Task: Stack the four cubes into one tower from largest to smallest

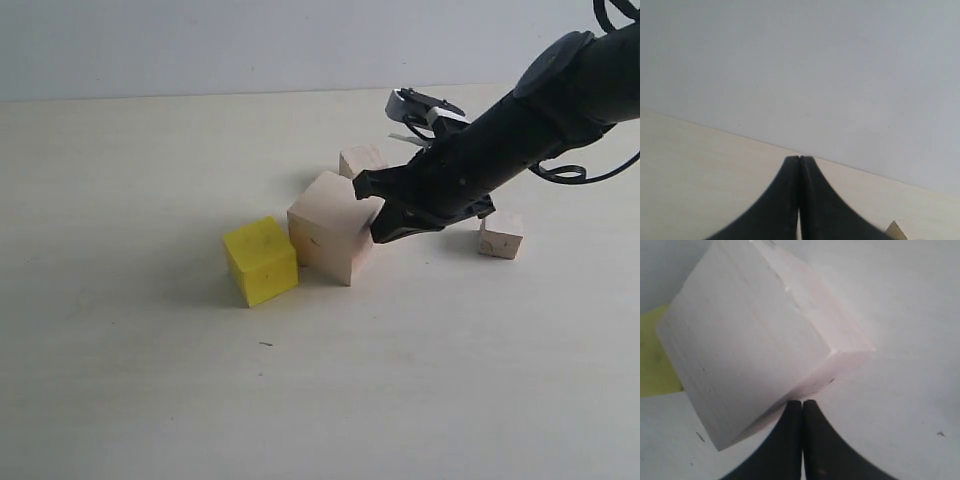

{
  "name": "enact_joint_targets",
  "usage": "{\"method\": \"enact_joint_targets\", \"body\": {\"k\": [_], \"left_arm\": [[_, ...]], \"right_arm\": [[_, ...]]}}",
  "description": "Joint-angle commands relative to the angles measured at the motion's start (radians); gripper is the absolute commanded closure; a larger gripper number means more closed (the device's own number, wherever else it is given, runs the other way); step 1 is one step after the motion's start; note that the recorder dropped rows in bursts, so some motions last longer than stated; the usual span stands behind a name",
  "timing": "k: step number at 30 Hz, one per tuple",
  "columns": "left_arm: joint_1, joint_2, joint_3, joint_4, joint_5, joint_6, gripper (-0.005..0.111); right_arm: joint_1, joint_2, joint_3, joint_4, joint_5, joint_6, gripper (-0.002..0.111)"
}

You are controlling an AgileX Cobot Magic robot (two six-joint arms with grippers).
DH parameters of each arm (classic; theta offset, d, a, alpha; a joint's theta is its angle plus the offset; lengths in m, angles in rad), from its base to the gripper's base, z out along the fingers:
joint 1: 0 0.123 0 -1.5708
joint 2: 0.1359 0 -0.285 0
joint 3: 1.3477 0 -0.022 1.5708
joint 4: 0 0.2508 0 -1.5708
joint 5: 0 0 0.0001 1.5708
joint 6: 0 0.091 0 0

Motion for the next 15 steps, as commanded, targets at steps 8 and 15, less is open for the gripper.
{"method": "enact_joint_targets", "body": {"k": [8,15], "left_arm": [[-0.006,0.008,-0.008,-0.063,0.002,-0.004,0.107],[-0.006,0.008,-0.008,-0.085,0.043,-0.002,0.107]], "right_arm": [[0.001,0.033,-0.045,-0.058,-0.041,0.020,0.108],[0.001,0.082,-0.094,-0.064,-0.053,0.020,0.108]]}}
